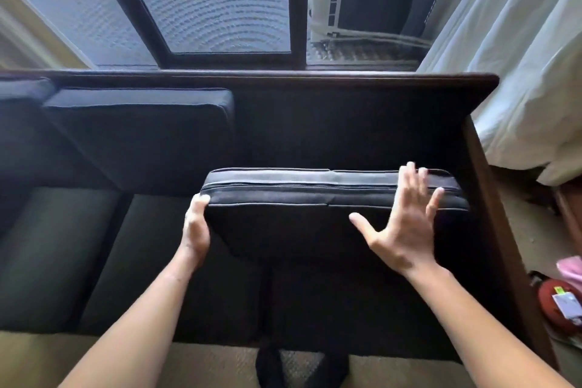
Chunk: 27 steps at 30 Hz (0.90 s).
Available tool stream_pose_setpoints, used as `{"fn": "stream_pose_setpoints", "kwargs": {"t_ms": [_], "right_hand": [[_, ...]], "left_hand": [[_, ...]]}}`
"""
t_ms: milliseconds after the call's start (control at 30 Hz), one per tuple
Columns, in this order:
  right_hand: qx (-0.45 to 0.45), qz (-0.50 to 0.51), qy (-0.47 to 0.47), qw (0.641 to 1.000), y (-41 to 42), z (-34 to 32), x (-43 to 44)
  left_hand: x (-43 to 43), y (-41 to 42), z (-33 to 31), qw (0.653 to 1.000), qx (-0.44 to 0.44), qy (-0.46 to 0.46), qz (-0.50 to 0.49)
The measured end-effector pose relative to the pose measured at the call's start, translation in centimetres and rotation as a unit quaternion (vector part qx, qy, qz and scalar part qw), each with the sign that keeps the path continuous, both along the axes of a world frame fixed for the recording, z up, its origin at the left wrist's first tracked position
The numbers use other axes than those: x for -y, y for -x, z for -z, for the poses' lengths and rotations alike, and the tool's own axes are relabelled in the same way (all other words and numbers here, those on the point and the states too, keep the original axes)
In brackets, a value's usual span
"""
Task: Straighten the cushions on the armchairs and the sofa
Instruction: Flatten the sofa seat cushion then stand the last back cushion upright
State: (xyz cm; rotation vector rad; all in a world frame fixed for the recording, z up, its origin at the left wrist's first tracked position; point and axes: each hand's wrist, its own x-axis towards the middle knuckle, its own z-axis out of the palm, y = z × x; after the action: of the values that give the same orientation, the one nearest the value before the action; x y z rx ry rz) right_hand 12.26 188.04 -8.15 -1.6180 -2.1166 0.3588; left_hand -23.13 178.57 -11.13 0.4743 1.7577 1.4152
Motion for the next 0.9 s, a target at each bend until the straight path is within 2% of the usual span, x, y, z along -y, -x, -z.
{"fn": "stream_pose_setpoints", "kwargs": {"t_ms": [67, 133, 267, 333, 400, 533, 600, 733, 900], "right_hand": [[0.084, -0.129, 0.06, 0.986, 3.8, -1.2, -0.3], [0.178, -0.207, 0.097, 0.957, 7.8, -1.3, -0.3], [0.262, -0.257, 0.079, 0.927, 15.0, -1.1, 0.3], [0.282, -0.271, 0.062, 0.918, 17.2, -1.1, 0.8], [0.291, -0.274, 0.051, 0.915, 18.1, -1.0, 1.1], [0.281, -0.264, 0.027, 0.922, 17.3, -0.8, 2.1], [0.278, -0.257, 0.025, 0.925, 16.8, -0.6, 3.2], [0.245, -0.246, 0.023, 0.937, 15.8, -0.7, 5.2], [0.196, -0.256, 0.018, 0.946, 13.9, -3.5, 5.4]], "left_hand": [[0.9, 0.7, 0.5, 0.999, -0.023, 0.006, 0.031], [1.8, 1.1, 0.4, 0.997, -0.034, 0.022, 0.062], [3.2, 2.0, -0.9, 0.988, -0.051, 0.062, 0.129], [4.0, 2.9, -2.2, 0.985, -0.013, 0.063, 0.161], [4.9, 4.2, -2.8, 0.971, 0.003, 0.066, 0.231], [4.5, 5.3, -2.3, 0.916, -0.116, 0.127, 0.364], [3.7, 5.4, -1.6, 0.907, -0.127, 0.143, 0.374], [3.9, 6.0, 0.0, 0.895, -0.172, 0.112, 0.397], [4.7, 4.7, -2.6, 0.908, -0.196, 0.066, 0.364]]}}
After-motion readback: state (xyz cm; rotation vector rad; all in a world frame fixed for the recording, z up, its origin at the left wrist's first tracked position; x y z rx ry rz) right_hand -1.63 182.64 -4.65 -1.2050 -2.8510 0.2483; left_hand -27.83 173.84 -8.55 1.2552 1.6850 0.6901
